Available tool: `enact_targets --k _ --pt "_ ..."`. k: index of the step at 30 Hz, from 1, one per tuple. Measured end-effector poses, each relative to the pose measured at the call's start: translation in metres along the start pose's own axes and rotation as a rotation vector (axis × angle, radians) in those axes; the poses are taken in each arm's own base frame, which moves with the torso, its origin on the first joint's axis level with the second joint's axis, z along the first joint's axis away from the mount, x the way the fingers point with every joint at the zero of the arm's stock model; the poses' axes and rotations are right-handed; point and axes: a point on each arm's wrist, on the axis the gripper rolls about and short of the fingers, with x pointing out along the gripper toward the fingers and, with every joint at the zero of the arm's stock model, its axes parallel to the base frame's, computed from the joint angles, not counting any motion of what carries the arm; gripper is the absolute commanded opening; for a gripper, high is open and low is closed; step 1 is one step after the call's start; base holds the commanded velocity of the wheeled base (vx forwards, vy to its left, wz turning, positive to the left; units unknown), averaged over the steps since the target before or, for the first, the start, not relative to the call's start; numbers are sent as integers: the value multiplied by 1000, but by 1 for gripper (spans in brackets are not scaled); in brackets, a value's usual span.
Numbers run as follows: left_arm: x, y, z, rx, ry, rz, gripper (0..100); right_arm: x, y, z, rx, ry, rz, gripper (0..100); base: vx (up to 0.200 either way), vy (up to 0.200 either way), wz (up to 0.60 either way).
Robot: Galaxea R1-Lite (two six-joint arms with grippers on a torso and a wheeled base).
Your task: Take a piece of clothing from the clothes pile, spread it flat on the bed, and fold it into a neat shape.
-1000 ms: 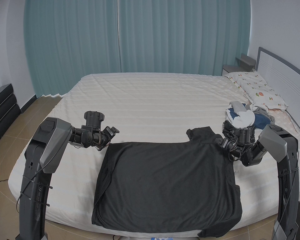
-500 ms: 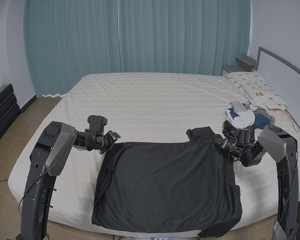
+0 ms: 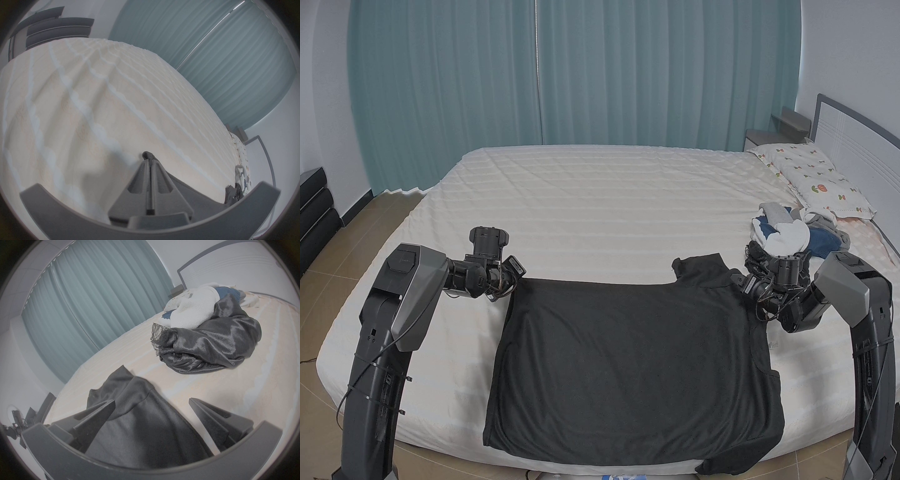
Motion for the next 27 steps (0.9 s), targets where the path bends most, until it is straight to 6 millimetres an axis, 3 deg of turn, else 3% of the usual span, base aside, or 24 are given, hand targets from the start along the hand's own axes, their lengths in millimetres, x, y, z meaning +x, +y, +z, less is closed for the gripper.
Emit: enact_targets --k 7,19,20,27 --pt "2 10 16 -21 -36 13 0 7 3 1 34 -11 17 100 0 0 0" --pt "5 15 15 -25 -33 23 0 18 14 -4 20 -7 60 100 0 0 0" --pt "5 16 15 -25 -32 25 0 19 16 -6 17 5 64 0 0 0 0" --pt "6 17 13 -26 -25 31 0 25 22 -8 -8 51 71 0 0 0 0"
